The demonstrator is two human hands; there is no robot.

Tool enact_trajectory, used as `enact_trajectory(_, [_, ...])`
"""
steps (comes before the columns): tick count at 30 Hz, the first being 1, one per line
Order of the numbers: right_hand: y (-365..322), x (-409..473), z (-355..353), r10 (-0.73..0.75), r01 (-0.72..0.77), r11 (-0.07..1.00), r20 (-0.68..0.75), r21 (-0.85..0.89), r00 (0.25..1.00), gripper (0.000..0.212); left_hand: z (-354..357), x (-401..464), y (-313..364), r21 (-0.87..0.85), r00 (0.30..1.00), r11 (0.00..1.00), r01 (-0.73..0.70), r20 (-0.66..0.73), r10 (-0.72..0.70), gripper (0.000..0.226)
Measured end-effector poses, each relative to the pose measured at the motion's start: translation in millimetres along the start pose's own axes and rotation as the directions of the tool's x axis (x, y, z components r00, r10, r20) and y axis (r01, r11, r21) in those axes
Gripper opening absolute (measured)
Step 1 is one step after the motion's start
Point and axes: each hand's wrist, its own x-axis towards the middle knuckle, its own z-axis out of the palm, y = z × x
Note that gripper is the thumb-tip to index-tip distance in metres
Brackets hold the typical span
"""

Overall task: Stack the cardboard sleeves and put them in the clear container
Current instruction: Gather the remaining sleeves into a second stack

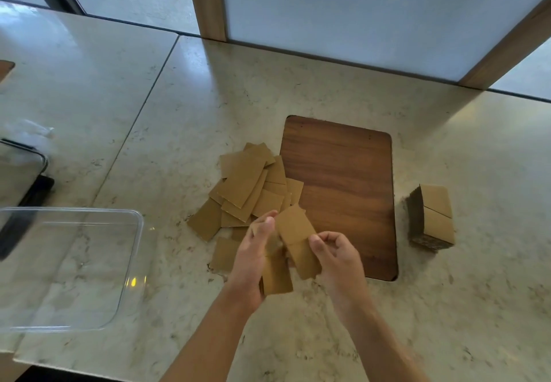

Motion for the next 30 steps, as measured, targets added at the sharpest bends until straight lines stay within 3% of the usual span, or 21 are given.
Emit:
enact_trajectory(4, [1, -8, 23, -0.095, 0.092, 0.991, -0.022, -0.097, 0.995, 0.012, 3, 2, 0, 0.085, 0.997, 0.996, -0.039, -0.069, 0.045, 0.037])
enact_trajectory(7, [5, -11, 33, -0.207, 0.217, 0.898, 0.069, -0.383, 0.976, 0.014, 0, 1, 3, 0.088, 0.999, 0.996, -0.026, -0.038, 0.03, 0.043])
enact_trajectory(9, [7, -8, 36, -0.246, 0.264, 0.863, 0.099, -0.431, 0.964, 0.013, -4, 1, 4, 0.021, 0.999, 0.999, -0.026, -0.038, 0.027, 0.052])
enact_trajectory(12, [6, 9, 30, -0.29, 0.237, 0.811, -0.017, -0.536, 0.957, 0.019, -16, 3, 7, -0.12, 0.99, 0.988, -0.095, -0.112, 0.082, 0.064])
enact_trajectory(14, [8, 17, 25, -0.263, 0.21, 0.574, 0.064, -0.791, 0.963, 0.056, -25, 1, 11, -0.188, 0.982, 0.973, -0.133, -0.159, 0.103, 0.054])
enact_trajectory(15, [10, 19, 26, -0.251, 0.217, 0.421, 0.117, -0.881, 0.961, 0.069, -31, -1, 12, -0.21, 0.979, 0.968, -0.14, -0.177, 0.103, 0.045])
enact_trajectory(16, [12, 20, 26, -0.255, 0.231, 0.335, 0.148, -0.914, 0.955, 0.073, -36, -2, 14, -0.225, 0.978, 0.965, -0.136, -0.188, 0.094, 0.034])
enact_trajectory(18, [11, 21, 22, -0.284, 0.254, 0.399, 0.145, -0.881, 0.948, 0.056, -43, -3, 16, -0.225, 0.978, 0.969, -0.105, -0.201, 0.059, 0.02])
enact_trajectory(20, [5, 23, 14, -0.25, 0.209, 0.626, 0.06, -0.751, 0.966, 0.033, -47, -3, 17, -0.189, 0.977, 0.979, -0.081, -0.208, 0.041, 0.015])
enact_trajectory(23, [-10, 22, 4, -0.112, 0.092, 0.899, -0.023, -0.428, 0.993, 0.017, -43, 0, 18, -0.082, 0.974, 0.99, -0.113, -0.206, 0.094, 0.006])
enact_trajectory(24, [-15, 20, 7, -0.079, 0.073, 0.954, -0.007, -0.29, 0.997, 0.011, -39, 0, 19, -0.051, 0.974, 0.99, -0.129, -0.197, 0.117, 0.016])
enact_trajectory(25, [-19, 17, 12, -0.046, 0.049, 0.983, 0.022, -0.175, 0.999, 0.005, -35, 1, 21, -0.019, 0.977, 0.991, -0.129, -0.174, 0.124, 0.03])
enact_trajectory(27, [-20, 9, 29, 0.016, -0.008, 0.995, 0.076, -0.1, 0.997, 0.015, -24, 3, 20, 0.035, 0.99, 0.997, -0.073, -0.122, 0.077, 0.05])
enact_trajectory(29, [-13, -3, 51, 0.018, 0.013, 0.982, 0.165, -0.189, 0.986, 0.024, -16, 4, 17, 0.086, 0.995, 0.996, 0.002, -0.102, 0.007, 0.045])
enact_trajectory(30, [-7, -7, 61, -0.04, 0.105, 0.944, 0.209, -0.314, 0.977, 0.026, -17, 5, 17, 0.074, 0.994, 0.997, 0.014, -0.109, -0.006, 0.037])
